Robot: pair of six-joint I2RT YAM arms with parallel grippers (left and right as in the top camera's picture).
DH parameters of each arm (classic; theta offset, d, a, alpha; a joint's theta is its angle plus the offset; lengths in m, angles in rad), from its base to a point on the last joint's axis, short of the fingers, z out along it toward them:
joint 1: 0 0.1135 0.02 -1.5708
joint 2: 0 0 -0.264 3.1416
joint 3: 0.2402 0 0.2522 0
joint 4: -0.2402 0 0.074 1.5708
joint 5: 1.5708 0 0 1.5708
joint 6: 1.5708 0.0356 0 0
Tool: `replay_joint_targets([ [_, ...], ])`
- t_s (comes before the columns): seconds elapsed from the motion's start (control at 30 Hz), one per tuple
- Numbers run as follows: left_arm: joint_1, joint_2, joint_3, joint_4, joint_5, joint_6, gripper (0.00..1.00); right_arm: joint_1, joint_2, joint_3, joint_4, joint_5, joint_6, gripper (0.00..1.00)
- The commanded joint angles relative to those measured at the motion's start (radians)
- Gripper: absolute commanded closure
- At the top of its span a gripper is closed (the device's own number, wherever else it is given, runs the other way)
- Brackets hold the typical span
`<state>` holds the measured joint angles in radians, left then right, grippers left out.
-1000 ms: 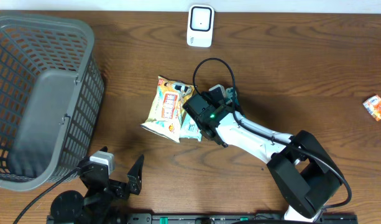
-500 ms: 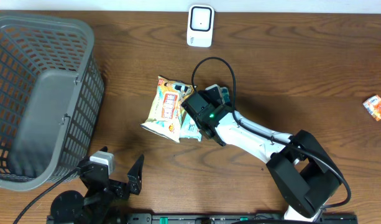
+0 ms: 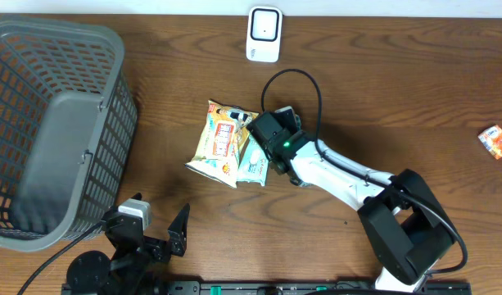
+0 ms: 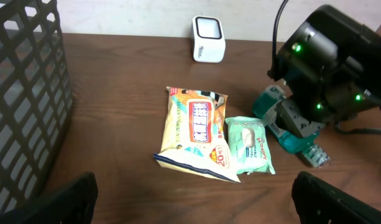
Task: Scan the item barcode
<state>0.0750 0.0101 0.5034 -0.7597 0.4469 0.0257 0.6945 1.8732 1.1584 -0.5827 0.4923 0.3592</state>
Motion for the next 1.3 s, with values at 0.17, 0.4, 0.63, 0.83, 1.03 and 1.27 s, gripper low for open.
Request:
replay_joint_targets([
  [0.17, 0.003, -0.006, 0.005, 0.0, 0.013, -0.002, 0.02, -0.022, 0.029, -0.011, -0.012, -0.241, -0.02, 0.75],
  [0.4, 0.003, -0.006, 0.005, 0.0, 0.013, -0.002, 0.02, -0.019, 0.029, -0.014, -0.013, -0.347, -0.015, 0.85],
  [0.63, 0.003, -0.006, 0.005, 0.0, 0.013, -0.002, 0.02, -0.019, 0.029, -0.055, -0.014, -0.351, 0.017, 0.71],
  [0.83, 0.003, -0.006, 0.005, 0.0, 0.013, -0.002, 0.02, -0.017, 0.029, -0.089, -0.042, -0.397, 0.04, 0.61],
  [1.03, 0.003, -0.006, 0.005, 0.0, 0.013, -0.001, 0.02, 0.003, 0.029, -0.093, -0.073, -0.399, 0.064, 0.75],
  [1.27, 0.003, -0.006, 0.005, 0.0, 0.013, -0.002, 0.02, -0.005, 0.029, -0.069, -0.081, -0.407, 0.062, 0.99],
])
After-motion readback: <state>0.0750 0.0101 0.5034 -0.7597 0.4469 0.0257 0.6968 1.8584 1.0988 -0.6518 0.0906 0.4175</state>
